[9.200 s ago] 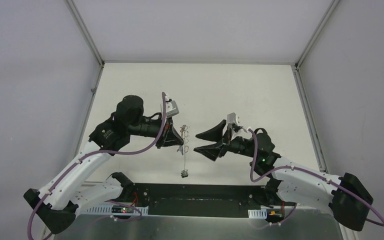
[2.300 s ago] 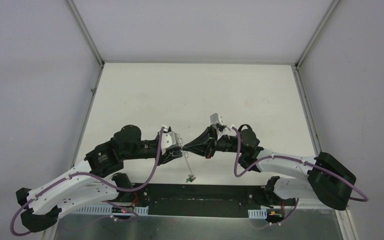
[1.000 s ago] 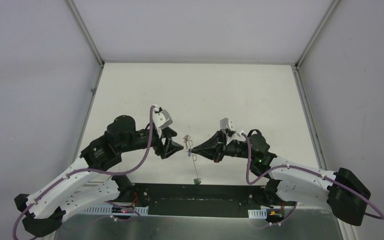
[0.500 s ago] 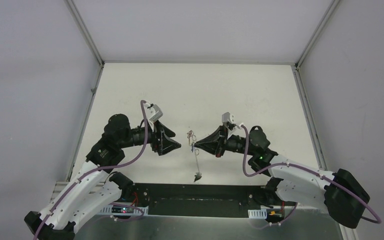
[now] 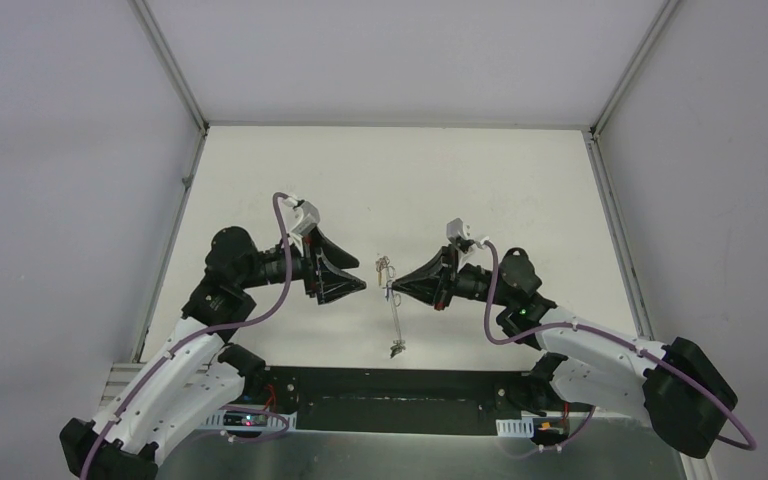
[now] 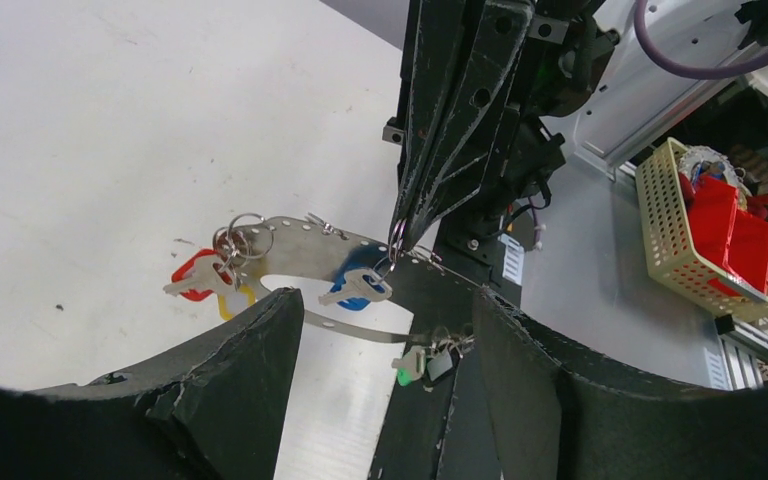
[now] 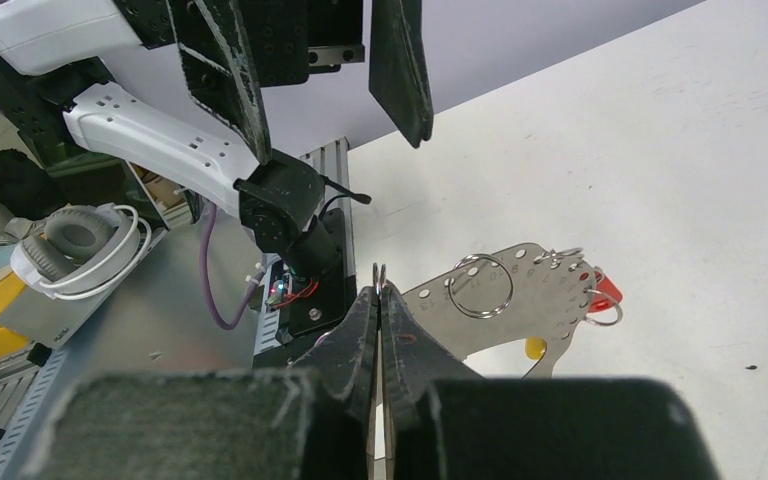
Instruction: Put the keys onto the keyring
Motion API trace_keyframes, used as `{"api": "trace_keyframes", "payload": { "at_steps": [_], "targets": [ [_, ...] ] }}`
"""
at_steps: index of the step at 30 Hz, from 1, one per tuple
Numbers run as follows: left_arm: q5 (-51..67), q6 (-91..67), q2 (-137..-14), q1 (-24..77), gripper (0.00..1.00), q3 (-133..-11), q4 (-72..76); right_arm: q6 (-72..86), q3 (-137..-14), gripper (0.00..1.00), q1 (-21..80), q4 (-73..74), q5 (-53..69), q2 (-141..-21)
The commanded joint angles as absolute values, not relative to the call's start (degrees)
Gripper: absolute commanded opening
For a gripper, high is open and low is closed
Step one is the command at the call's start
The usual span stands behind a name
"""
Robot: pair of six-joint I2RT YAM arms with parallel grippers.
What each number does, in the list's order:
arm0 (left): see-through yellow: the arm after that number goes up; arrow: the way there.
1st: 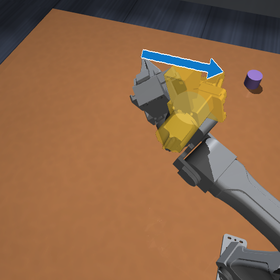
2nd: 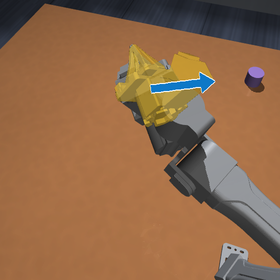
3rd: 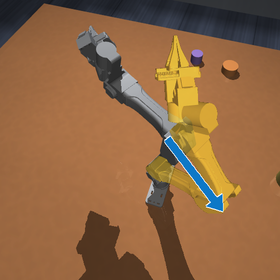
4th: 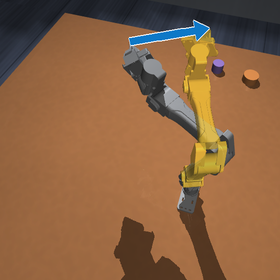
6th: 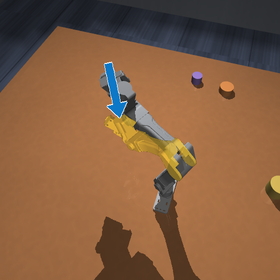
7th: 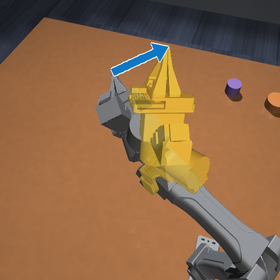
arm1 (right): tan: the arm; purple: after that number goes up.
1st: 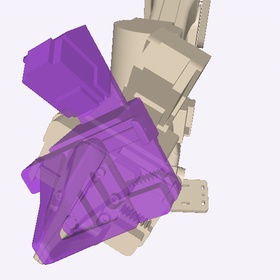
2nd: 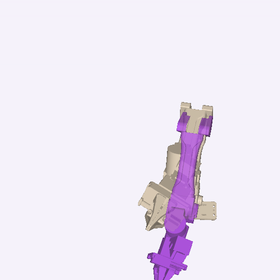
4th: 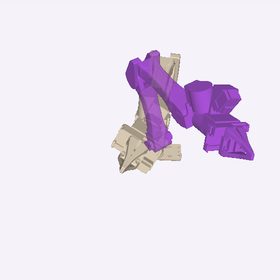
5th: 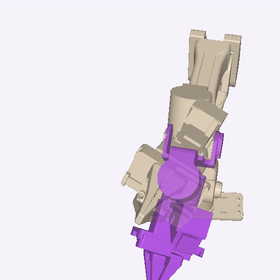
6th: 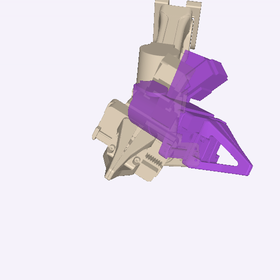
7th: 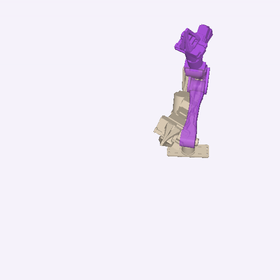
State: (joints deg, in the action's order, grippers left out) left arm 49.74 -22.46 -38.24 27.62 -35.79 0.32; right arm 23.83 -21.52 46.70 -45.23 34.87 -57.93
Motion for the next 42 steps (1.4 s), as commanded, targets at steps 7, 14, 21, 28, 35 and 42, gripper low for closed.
{"api": "trace_keyframes", "payload": {
  "at_steps": [7, 14, 21, 28, 35, 42],
  "targets": [
    [52.8, -22.7, -39.3, 27.1, 0.60, -32.2, 14.1, 25.1, -21.8, 0.00, 46.4, -52.8, 36.8, -57.6],
    [51.3, -20.9, -39.3, 27.9, 0.58, -32.0, 14.5, 25.8, -21.9, 0.00, 46.4, -54.4, 38.0, -58.4],
    [49.5, -17.6, -39.3, 31.1, 0.56, -31.8, 14.4, 26.4, -21.6, 0.00, 46.4, -55.2, 38.4, -58.3],
    [46.6, -12.2, -39.2, 35.7, 0.54, -31.9, 13.8, 26.5, -21.5, 0.00, 46.5, -55.8, 38.8, -57.9],
    [45.6, -9.8, -41.5, 39.0, 0.41, -32.9, 13.5, 27.0, -21.4, 0.00, 46.4, -56.3, 38.9, -57.9],
    [44.0, -8.7, -43.8, 40.5, 0.31, -33.4, 13.1, 27.5, -21.7, 0.00, 46.5, -56.9, 39.1, -58.4]
  ]
}}
